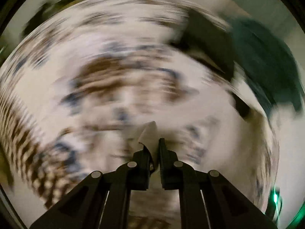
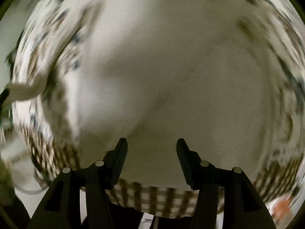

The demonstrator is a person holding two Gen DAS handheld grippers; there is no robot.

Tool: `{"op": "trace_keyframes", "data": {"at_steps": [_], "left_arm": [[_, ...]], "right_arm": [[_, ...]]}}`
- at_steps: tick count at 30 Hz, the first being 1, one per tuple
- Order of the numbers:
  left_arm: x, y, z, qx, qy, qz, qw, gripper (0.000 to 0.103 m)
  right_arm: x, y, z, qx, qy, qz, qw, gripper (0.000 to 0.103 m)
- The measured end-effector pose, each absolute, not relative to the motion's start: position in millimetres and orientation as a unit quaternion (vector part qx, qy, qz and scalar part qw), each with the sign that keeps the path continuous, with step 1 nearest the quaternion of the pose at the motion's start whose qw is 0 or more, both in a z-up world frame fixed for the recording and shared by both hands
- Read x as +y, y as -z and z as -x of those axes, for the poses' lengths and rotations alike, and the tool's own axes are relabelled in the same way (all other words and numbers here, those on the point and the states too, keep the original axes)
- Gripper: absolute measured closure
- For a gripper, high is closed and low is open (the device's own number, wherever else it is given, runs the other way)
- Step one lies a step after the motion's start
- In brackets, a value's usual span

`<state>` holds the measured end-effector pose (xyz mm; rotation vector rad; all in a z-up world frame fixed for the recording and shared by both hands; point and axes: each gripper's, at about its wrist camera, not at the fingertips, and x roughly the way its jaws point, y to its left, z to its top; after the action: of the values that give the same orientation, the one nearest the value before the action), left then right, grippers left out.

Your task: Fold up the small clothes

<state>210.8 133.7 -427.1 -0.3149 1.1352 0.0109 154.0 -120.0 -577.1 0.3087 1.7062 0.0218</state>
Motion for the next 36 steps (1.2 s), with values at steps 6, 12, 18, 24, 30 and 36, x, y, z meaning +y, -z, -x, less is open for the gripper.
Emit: {"op": "trace_keyframes", "data": {"at_steps": [6,12,18,24,30,36], "left_arm": [[-72.1,422.8,-181.1,0.538,0.211,0.022,0.816,0.097],[-200.4,447.7,-119.0,0.555,0.328,-0.062,0.762,0.097],[-214.4,477.4,-111.2,0.601,0.323,-0.077,0.727,0.090],[-166.0,485.9,-153.1,0.633,0.234,-0.063,0.735,0.027],[-85.4,473.7,-216.7,0.616,0.110,-0.050,0.778,0.027],[-37.9,487.9,-263.8,0.615,0.013,-0.040,0.787,0.027]], "right_arm": [[-225.4,578.5,-120.4,0.736,0.115,-0.205,0.635,0.047],[-299.5,576.9,-82.4,0.726,0.176,-0.227,0.625,0.047],[-331.1,570.1,-64.1,0.718,0.177,-0.238,0.630,0.047],[-334.2,563.4,-69.2,0.699,0.140,-0.277,0.644,0.047],[-306.9,552.6,-104.6,0.666,0.077,-0.293,0.681,0.047],[-250.3,570.7,-148.9,0.686,0.011,-0.212,0.696,0.045]]}}
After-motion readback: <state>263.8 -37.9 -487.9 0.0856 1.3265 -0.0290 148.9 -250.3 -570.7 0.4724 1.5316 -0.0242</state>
